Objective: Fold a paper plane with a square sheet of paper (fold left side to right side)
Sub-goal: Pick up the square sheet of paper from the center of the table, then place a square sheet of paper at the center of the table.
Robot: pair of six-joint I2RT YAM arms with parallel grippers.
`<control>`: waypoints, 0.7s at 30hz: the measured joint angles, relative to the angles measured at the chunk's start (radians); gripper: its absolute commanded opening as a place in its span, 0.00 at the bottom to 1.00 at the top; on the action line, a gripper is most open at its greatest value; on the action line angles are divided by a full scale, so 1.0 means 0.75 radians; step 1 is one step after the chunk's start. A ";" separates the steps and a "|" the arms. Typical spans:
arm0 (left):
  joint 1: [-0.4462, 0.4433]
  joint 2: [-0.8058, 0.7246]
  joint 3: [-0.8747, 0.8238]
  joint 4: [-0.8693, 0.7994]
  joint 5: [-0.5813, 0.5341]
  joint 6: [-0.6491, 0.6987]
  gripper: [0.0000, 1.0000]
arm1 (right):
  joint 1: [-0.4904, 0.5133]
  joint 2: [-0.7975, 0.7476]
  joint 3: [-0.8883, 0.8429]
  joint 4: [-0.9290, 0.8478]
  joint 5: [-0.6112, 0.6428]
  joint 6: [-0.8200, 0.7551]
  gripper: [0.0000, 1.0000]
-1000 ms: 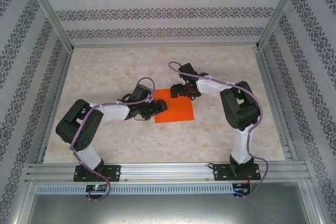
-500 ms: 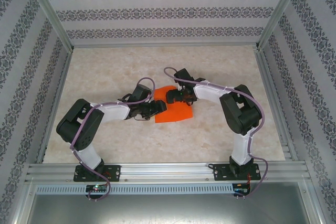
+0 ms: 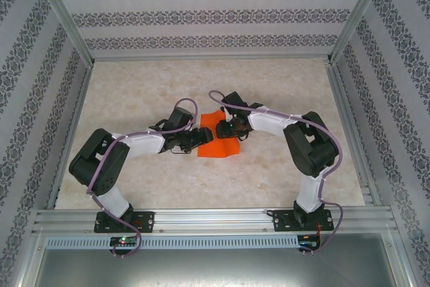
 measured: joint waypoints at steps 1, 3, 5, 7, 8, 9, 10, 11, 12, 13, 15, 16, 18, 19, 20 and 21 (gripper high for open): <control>0.004 -0.020 0.002 -0.011 0.001 0.014 0.77 | -0.001 -0.017 -0.013 0.010 -0.014 0.004 0.39; 0.019 -0.076 0.016 -0.053 -0.004 0.051 0.79 | -0.007 -0.062 -0.043 0.042 -0.057 0.011 0.37; 0.047 -0.130 0.028 -0.077 -0.006 0.087 0.80 | -0.018 -0.108 -0.072 0.087 -0.099 0.015 0.35; 0.089 -0.190 0.025 -0.087 0.001 0.115 0.80 | -0.035 -0.165 -0.110 0.137 -0.149 0.017 0.34; 0.120 -0.229 0.014 -0.081 0.011 0.123 0.81 | -0.048 -0.198 -0.131 0.165 -0.179 0.018 0.34; 0.155 -0.274 -0.009 -0.064 0.020 0.132 0.83 | -0.063 -0.230 -0.152 0.191 -0.213 0.019 0.34; 0.184 -0.316 -0.036 -0.043 0.030 0.140 0.85 | -0.078 -0.262 -0.169 0.213 -0.247 0.018 0.34; 0.217 -0.376 -0.075 -0.017 0.041 0.149 0.86 | -0.096 -0.298 -0.185 0.235 -0.285 0.017 0.34; 0.244 -0.434 -0.110 -0.003 0.047 0.156 0.87 | -0.114 -0.334 -0.201 0.258 -0.328 0.015 0.34; 0.262 -0.485 -0.134 0.004 0.054 0.165 0.88 | -0.131 -0.368 -0.211 0.272 -0.365 0.013 0.35; 0.278 -0.587 -0.161 0.012 0.077 0.188 0.89 | -0.163 -0.448 -0.223 0.291 -0.454 -0.001 0.35; 0.280 -0.623 -0.164 0.022 0.093 0.196 0.89 | -0.176 -0.487 -0.223 0.296 -0.495 -0.011 0.36; 0.283 -0.700 -0.173 0.084 0.141 0.212 0.92 | -0.199 -0.580 -0.223 0.310 -0.580 -0.034 0.39; 0.283 -0.729 -0.181 0.123 0.158 0.214 0.93 | -0.205 -0.621 -0.223 0.314 -0.615 -0.041 0.40; 0.283 -0.767 -0.195 0.175 0.184 0.214 0.93 | -0.211 -0.675 -0.223 0.319 -0.658 -0.052 0.40; 0.283 -0.797 -0.206 0.215 0.208 0.214 0.93 | -0.216 -0.730 -0.223 0.323 -0.700 -0.060 0.41</control>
